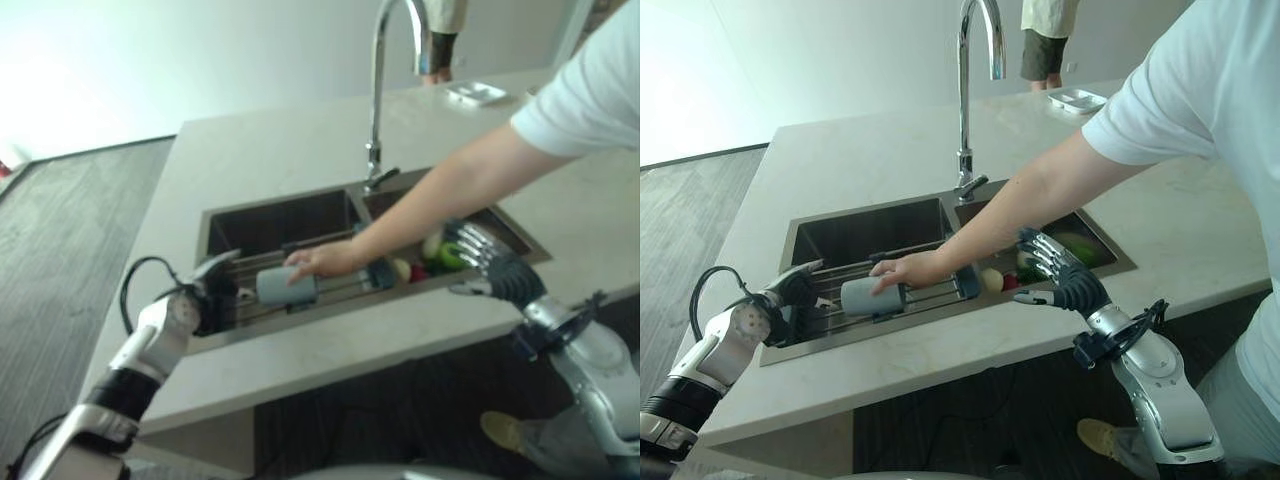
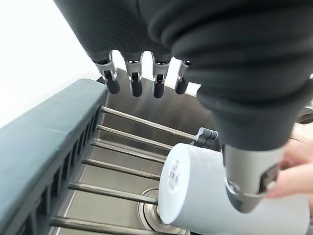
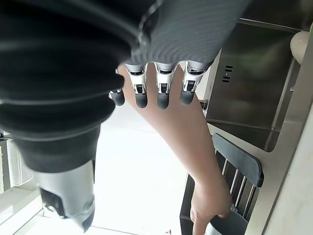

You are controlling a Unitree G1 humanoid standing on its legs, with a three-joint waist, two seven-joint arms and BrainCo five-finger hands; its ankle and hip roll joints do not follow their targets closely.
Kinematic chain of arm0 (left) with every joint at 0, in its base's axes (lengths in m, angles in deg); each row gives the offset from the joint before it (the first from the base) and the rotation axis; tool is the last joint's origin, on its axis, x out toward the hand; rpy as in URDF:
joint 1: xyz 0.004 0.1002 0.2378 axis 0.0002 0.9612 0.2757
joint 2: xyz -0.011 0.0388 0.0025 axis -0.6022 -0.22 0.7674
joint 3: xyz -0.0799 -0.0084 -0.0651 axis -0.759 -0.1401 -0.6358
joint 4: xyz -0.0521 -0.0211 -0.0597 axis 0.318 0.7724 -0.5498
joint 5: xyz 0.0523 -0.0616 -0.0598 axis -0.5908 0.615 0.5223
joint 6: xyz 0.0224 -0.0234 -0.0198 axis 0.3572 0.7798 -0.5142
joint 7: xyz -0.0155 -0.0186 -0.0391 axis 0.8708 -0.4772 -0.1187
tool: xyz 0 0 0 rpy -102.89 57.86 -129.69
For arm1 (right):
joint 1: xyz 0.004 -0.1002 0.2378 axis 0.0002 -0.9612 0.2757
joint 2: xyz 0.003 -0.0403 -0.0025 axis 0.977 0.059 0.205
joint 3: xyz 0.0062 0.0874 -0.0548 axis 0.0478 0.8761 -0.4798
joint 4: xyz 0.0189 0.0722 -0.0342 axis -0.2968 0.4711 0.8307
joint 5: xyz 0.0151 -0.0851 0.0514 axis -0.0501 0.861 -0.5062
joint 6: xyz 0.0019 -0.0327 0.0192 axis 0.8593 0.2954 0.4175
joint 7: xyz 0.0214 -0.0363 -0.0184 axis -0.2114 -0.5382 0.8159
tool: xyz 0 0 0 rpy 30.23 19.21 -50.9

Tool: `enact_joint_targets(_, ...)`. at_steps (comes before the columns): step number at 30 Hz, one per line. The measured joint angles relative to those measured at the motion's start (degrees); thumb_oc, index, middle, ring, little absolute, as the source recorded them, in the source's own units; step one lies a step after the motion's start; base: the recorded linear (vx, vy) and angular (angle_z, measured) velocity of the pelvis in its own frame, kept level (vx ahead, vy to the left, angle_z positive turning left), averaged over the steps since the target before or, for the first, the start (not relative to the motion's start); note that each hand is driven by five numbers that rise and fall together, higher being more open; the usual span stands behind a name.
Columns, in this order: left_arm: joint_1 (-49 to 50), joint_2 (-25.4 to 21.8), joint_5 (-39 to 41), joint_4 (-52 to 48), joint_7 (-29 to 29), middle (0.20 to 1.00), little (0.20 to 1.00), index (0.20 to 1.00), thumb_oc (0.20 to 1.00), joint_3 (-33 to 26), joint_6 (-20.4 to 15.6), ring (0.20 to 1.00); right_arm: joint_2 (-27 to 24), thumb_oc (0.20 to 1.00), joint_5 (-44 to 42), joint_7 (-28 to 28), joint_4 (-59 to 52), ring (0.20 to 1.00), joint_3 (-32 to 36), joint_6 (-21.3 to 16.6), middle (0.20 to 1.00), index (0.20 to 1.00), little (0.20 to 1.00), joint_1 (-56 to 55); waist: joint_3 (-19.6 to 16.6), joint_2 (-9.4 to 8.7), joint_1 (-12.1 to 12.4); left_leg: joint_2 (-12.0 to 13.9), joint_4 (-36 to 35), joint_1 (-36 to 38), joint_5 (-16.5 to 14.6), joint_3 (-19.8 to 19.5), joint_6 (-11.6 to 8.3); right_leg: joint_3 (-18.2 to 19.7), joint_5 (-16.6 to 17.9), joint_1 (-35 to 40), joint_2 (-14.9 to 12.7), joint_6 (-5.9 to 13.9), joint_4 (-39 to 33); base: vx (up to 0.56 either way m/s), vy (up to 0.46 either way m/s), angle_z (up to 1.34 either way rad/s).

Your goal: Place the dishes in the dishwasher.

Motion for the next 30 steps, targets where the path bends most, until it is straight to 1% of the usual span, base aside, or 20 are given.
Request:
enact_joint_targets(4, -0.53, -0.02, -0.22, 0.70, 0.01, 1.000, 1.000, 1.000, 1.000, 0.23, -0.62, 1.000, -0.01, 1.000, -0.02, 0.14, 0.00, 1.000, 0.00, 0.00, 1.000, 1.000, 1.000, 0.00, 0.20, 0.26, -1.28, 0.02, 0.00, 0.08, 0.00, 0.19, 0.00, 0.12, 0.07, -0.01, 0.22, -0.09, 0.00, 0.00, 0.000, 0.00)
enact_joint_targets(7, -3.00, -0.20, -0.31, 3.64, 0.00, 1.000, 1.000, 1.000, 1.000, 0.72, -1.54, 1.000, -0.02, 1.000, -0.03, 0.69, 0.02, 1.000, 0.00, 0.00, 1.000, 1.000, 1.000, 0.01, 0.26, 0.40, -1.68, 0.02, 0.01, 0.49, 0.00, 0.54, 0.00, 0.42, 0.12, 0.00, 0.34, -0.07, 0.01, 0.03, 0.005, -0.05)
enact_joint_targets(9, -3.74, -0.27, -0.31, 3.79, -0.02, 1.000, 1.000, 1.000, 1.000, 0.79, -1.82, 1.000, -0.02, 1.000, -0.03, 0.89, 0.02, 1.000, 0.01, 0.00, 1.000, 1.000, 1.000, 0.00, 0.31, 0.50, -1.92, 0.04, 0.00, 0.68, -0.01, 0.91, -0.02, 0.69, 0.14, -0.01, 0.43, -0.06, 0.01, 0.03, 0.000, -0.08)
enact_joint_targets(11, -5.37, -0.61, -1.11, 6.38, -0.05, 1.000, 1.000, 1.000, 1.000, 2.71, -2.57, 1.000, -0.09, 1.000, -0.05, 1.41, 0.06, 1.000, 0.01, 0.00, 1.000, 1.000, 1.000, 0.18, 0.41, 0.80, -2.05, 0.08, 0.00, 0.94, -0.12, 1.74, -0.10, 1.59, 0.16, -0.06, 0.57, 0.11, 0.00, 0.02, 0.002, -0.17)
enact_joint_targets(13, -5.51, -0.59, -2.50, 7.58, -0.12, 1.000, 1.000, 1.000, 1.000, 3.07, -2.78, 1.000, -0.13, 1.000, -0.06, 1.62, 0.07, 1.000, 0.04, 0.00, 1.000, 1.000, 1.000, 0.16, 0.42, 0.91, -3.21, 0.07, 0.00, 1.06, -0.14, 1.83, -0.11, 1.77, 0.07, -0.13, 0.65, 0.24, 0.00, 0.03, 0.001, -0.10)
enact_joint_targets(16, -6.57, -0.50, -2.50, 9.92, -0.17, 1.000, 1.000, 1.000, 1.000, 5.22, -3.38, 1.000, -0.22, 1.000, -0.07, 1.89, 0.08, 1.000, 0.08, 0.01, 1.000, 1.000, 1.000, 0.24, 0.32, 1.12, -4.48, 0.13, 0.00, 1.04, -0.15, 2.07, -0.12, 2.13, 0.14, -0.25, 0.78, 0.21, 0.00, 0.03, 0.000, -0.07)
enact_joint_targets(19, -6.72, -0.44, -2.56, 9.91, -0.38, 1.000, 1.000, 1.000, 1.000, 5.21, -4.38, 1.000, -0.21, 1.000, -0.06, 2.54, 0.08, 1.000, 0.08, 0.01, 1.000, 1.000, 1.000, 0.24, 0.21, 1.29, -4.65, 0.21, 0.00, 1.15, -0.17, 3.19, -0.16, 3.17, 0.37, -0.75, 1.03, 0.07, 0.01, 0.02, 0.003, -0.15)
enact_joint_targets(23, -6.72, 0.08, -2.95, 10.02, -1.21, 1.000, 1.000, 1.000, 1.000, 5.22, -4.50, 1.000, -0.21, 1.000, -0.06, 3.06, 0.08, 1.000, 0.09, 0.01, 1.000, 1.000, 1.000, 0.21, 0.11, 1.44, -5.25, 0.10, 0.00, 1.21, -0.16, 3.37, -0.15, 3.44, 0.59, -0.89, 1.03, 0.06, 0.01, 0.01, 0.001, -0.04)
enact_joint_targets(26, -6.72, 0.38, -4.76, 10.06, -1.42, 1.000, 1.000, 1.000, 1.000, 5.22, -4.50, 1.000, -0.21, 1.000, -0.06, 3.32, 0.08, 1.000, 0.09, 0.01, 1.000, 1.000, 1.000, 0.21, 0.04, 1.54, -5.33, 0.04, 0.00, 1.58, -0.15, 3.59, -0.15, 3.68, 0.70, -0.83, 1.03, 0.10, 0.01, 0.01, 0.003, -0.04)
enact_joint_targets(30, -6.72, 0.88, -4.81, 10.16, -1.92, 1.000, 1.000, 1.000, 1.000, 5.31, -4.47, 1.000, -0.23, 1.000, -0.06, 3.67, 0.08, 1.000, 0.10, 0.02, 1.000, 1.000, 1.000, 0.22, 0.01, 1.53, -5.39, -0.01, 0.00, 1.91, -0.18, 4.23, -0.15, 4.43, 0.82, -0.79, 1.06, 0.26, 0.01, 0.02, 0.006, -0.09)
